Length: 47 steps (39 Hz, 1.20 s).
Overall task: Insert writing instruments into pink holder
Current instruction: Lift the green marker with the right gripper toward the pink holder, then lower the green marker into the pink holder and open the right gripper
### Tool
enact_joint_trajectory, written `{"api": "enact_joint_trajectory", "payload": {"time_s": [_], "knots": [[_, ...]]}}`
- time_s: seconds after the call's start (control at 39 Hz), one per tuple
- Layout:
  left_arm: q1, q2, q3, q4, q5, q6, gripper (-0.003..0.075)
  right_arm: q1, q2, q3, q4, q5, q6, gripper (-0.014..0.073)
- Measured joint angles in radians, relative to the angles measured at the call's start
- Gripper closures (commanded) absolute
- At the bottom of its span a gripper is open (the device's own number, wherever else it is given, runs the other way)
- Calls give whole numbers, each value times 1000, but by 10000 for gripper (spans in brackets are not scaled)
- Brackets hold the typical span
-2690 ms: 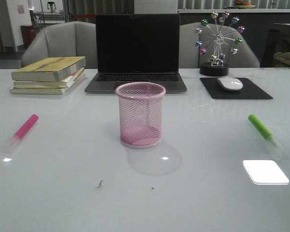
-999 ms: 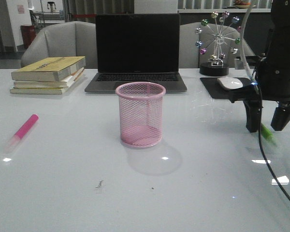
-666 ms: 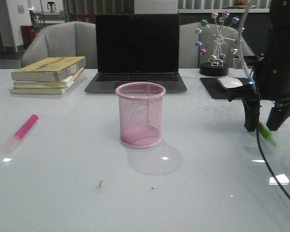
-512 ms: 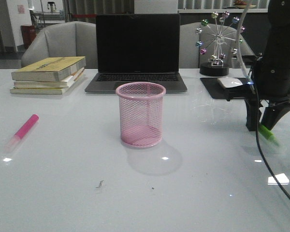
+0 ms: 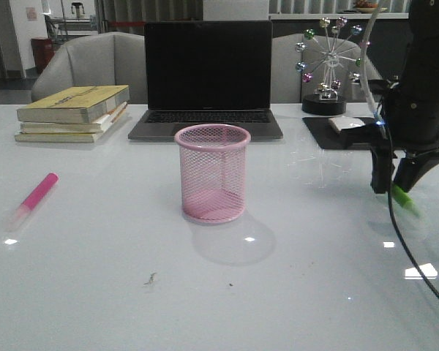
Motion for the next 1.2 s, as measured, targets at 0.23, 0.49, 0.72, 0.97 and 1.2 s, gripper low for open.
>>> {"api": "enact_joint_trajectory", "payload": {"time_s": [0.23,0.49,0.72,0.97,1.2], "knots": [[0,0,0,0,0,0,283,39,-170,2,21,-80,0,573],[0,0,0,0,0,0,283,176,-290,29,40,-234,0,573],[0,0,0,0,0,0,283,322,-345,169,43,-578,0,571],[0,0,0,0,0,0,283,463,-333,300,43,-996,0,571],[0,0,0,0,0,0,283,484,-255,313,30,-1080,0,571]]}}
